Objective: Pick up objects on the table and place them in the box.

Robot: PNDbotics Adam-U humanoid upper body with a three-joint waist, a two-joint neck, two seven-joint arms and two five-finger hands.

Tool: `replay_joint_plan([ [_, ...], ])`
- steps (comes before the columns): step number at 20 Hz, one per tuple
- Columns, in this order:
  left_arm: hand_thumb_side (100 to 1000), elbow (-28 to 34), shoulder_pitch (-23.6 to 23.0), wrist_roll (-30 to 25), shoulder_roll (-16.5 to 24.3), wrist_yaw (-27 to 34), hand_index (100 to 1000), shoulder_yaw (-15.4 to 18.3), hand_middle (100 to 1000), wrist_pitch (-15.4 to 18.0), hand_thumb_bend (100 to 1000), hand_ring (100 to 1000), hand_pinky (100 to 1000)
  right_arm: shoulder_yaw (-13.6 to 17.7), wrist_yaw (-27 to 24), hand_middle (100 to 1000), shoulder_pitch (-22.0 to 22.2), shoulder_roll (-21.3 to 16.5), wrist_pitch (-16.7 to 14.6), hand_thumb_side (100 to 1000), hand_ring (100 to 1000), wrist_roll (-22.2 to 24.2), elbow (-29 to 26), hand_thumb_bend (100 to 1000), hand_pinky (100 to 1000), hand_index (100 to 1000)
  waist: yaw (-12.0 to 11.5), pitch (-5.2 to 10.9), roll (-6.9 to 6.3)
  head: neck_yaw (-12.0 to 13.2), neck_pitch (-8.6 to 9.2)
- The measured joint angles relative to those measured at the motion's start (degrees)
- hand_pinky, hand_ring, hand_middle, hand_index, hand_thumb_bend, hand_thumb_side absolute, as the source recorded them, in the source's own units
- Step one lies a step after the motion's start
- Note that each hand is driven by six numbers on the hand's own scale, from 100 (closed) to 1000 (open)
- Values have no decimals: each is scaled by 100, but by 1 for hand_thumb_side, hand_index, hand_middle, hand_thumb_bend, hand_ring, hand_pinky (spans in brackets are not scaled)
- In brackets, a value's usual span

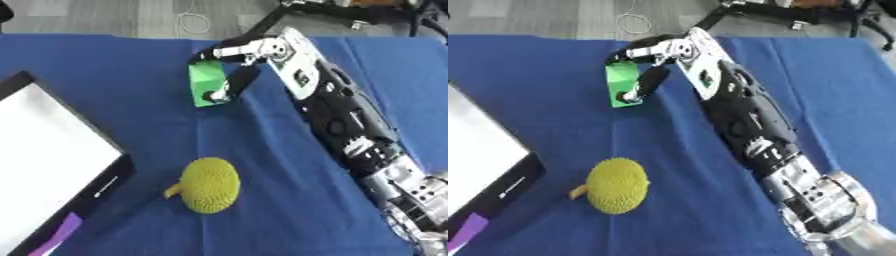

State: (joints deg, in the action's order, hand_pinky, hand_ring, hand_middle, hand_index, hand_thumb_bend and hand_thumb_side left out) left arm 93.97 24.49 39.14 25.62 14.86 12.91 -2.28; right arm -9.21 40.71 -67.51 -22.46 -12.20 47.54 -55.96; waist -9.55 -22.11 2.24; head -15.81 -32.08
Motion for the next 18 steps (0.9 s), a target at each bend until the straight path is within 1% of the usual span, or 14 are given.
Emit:
replay_joint_plan([
  [2, 566, 0, 0, -2, 0, 0, 792, 0, 618, -1, 651, 788, 765, 0, 78, 912, 0, 1, -15, 370, 935, -47, -2, 269, 993, 986, -1, -2, 0, 0, 1],
  [5, 566, 0, 0, -16, 0, 0, 791, 0, 613, -13, 649, 788, 765, 0, 135, 850, -1, 1, -53, 361, 862, -115, -10, 267, 971, 942, -1, -2, 0, 0, 1],
  [7, 566, 0, 0, -28, 0, 0, 791, 0, 613, -24, 649, 789, 765, 0, 143, 845, -1, 1, -60, 360, 855, -169, -25, 267, 969, 938, -1, -2, 0, 0, 1],
  [8, 566, 0, 0, -30, 0, 0, 791, 0, 609, -26, 649, 789, 765, 0, 144, 758, -1, 1, -59, 303, 745, -196, -40, 293, 928, 873, -1, -2, 0, 0, 1],
  [9, 566, 0, 0, -36, 0, 0, 790, 0, 608, -30, 649, 789, 765, 0, 147, 751, -1, 1, -44, 300, 735, -231, -49, 292, 924, 867, -1, -2, 0, 0, 1],
  [11, 566, 0, 0, -50, 0, 0, 790, 0, 607, -36, 647, 789, 766, 0, 178, 720, 1, 1, 5, 275, 659, -312, -71, 290, 903, 842, 0, -2, 0, 0, 1],
  [15, 566, 0, 0, -66, 0, 0, 789, 1, 602, -36, 645, 788, 766, -1, 191, 685, 7, 4, 103, 232, 598, -414, -79, 284, 894, 824, 0, -2, 0, 0, 1],
  [18, 566, 0, 0, -66, -1, 0, 788, 2, 598, -36, 640, 788, 766, -1, 191, 653, 9, 10, 173, 216, 553, -473, -79, 256, 882, 807, 0, -2, 0, 0, 1],
])
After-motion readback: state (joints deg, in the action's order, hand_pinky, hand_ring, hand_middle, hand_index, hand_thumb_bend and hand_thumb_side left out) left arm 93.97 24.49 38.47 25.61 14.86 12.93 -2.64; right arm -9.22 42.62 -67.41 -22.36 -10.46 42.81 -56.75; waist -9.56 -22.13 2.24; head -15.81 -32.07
